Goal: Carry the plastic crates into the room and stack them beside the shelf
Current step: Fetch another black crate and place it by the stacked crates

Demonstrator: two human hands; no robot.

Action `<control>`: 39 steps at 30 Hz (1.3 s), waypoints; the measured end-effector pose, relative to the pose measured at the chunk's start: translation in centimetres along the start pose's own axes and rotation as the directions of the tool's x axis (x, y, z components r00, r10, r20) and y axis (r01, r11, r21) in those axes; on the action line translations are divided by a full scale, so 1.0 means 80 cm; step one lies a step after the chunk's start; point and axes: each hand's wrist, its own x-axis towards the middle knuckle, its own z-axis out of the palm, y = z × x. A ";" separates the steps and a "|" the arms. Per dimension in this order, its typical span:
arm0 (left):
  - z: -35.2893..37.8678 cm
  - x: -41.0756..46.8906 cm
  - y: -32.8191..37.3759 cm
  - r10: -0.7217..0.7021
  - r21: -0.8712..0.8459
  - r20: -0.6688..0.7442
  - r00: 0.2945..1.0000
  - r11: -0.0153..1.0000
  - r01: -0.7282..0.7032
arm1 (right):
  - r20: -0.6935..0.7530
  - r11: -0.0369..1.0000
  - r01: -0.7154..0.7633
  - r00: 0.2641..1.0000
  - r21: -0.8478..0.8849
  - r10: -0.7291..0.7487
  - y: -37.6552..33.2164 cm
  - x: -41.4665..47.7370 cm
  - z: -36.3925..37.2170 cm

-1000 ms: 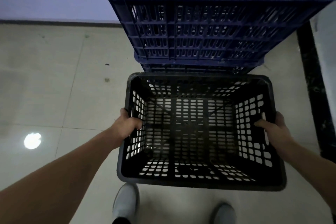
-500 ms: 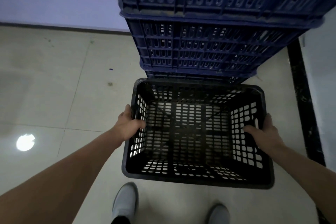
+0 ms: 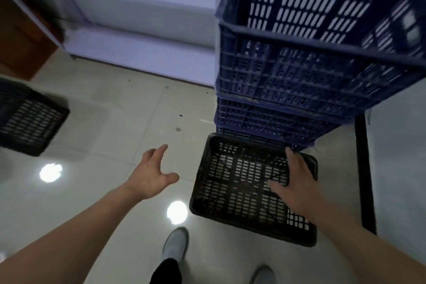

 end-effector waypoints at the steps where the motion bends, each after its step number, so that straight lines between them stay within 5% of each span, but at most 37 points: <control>1: -0.019 -0.017 0.001 0.001 0.001 -0.028 1.000 1.000 -0.001 | 0.004 0.999 0.036 0.999 0.015 -0.036 -0.023 -0.007 -0.010; 13: -0.241 -0.155 -0.034 -0.005 -0.107 -0.247 0.969 0.994 -0.022 | -0.030 0.926 0.370 0.927 -0.077 -0.373 -0.315 -0.043 -0.096; 24: -0.440 -0.200 -0.145 -0.001 -0.117 -0.385 0.923 0.992 -0.047 | -0.031 0.830 0.545 0.833 -0.116 -0.552 -0.577 -0.044 -0.074; 39: -0.599 -0.261 -0.284 -0.213 -0.284 -0.575 0.790 0.957 0.051 | 0.117 0.576 0.800 0.596 -0.165 -0.795 -0.860 0.023 0.002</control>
